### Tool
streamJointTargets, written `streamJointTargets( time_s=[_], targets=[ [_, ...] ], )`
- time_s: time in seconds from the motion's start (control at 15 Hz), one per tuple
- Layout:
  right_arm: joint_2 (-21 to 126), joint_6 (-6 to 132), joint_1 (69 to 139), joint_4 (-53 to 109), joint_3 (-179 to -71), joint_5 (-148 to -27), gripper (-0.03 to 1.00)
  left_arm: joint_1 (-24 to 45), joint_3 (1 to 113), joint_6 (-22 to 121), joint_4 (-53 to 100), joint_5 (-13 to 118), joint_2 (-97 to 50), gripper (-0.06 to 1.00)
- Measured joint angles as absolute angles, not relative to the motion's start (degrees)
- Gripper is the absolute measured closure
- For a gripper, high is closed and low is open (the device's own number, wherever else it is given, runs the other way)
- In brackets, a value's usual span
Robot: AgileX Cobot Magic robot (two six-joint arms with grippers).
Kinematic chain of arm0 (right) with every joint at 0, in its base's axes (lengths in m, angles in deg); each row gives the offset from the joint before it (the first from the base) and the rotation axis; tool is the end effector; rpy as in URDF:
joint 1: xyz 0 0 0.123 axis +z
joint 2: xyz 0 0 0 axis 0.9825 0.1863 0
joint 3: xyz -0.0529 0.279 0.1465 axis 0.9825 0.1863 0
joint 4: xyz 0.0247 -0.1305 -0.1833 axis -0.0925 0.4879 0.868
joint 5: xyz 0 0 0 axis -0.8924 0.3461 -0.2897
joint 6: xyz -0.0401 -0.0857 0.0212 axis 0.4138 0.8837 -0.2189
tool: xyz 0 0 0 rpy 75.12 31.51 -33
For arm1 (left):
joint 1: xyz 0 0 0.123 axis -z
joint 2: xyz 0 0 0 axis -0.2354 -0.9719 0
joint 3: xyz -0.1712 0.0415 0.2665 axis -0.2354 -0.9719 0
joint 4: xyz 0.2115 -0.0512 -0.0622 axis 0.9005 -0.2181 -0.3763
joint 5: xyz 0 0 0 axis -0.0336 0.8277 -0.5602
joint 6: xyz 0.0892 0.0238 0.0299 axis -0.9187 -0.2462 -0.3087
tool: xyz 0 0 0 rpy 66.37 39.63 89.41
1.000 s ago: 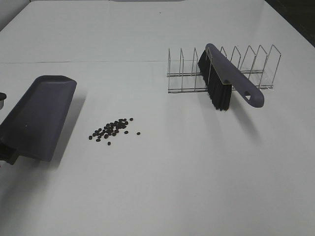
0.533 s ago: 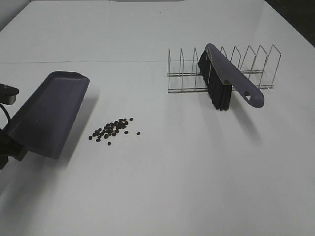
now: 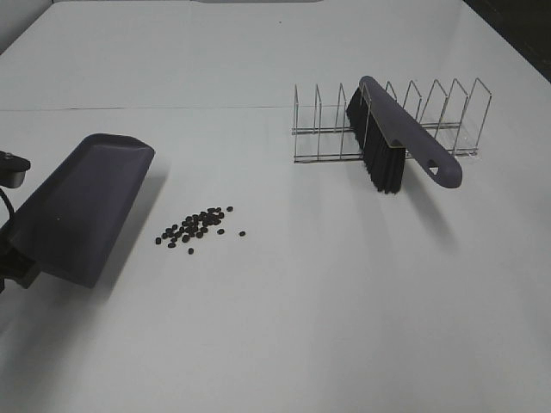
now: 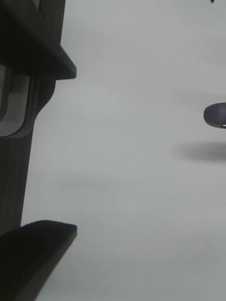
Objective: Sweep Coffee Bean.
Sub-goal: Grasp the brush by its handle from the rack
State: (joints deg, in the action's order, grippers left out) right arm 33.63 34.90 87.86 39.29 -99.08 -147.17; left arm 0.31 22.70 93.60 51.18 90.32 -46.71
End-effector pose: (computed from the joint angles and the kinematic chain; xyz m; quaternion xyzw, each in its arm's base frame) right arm 0.1092 0.0107 0.3602 -0.0312 0.9727 -0.0031 0.2299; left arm 0.2484 -0.0456 0.1930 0.1266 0.9883 0.0763 0.0377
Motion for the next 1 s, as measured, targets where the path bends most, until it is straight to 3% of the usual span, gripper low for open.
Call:
streamJointTargets(
  time_s=[0.53,0.73,1.0],
  targets=[
    [60.21,38.86,87.86,31.96,-119.7,-148.2,0.2,0.31,22.7,93.6,51.35,90.32,-46.71,0.61],
    [76.6,38.8,87.86,28.35,-135.4,-148.14,0.2,0.31,22.7,93.6,51.35,90.32,-46.71,0.61],
    [89.09,38.46,87.86,28.29,-146.0,-148.14,0.2,0.31,22.7,93.6,51.35,90.32,-46.71,0.61]
  ],
)
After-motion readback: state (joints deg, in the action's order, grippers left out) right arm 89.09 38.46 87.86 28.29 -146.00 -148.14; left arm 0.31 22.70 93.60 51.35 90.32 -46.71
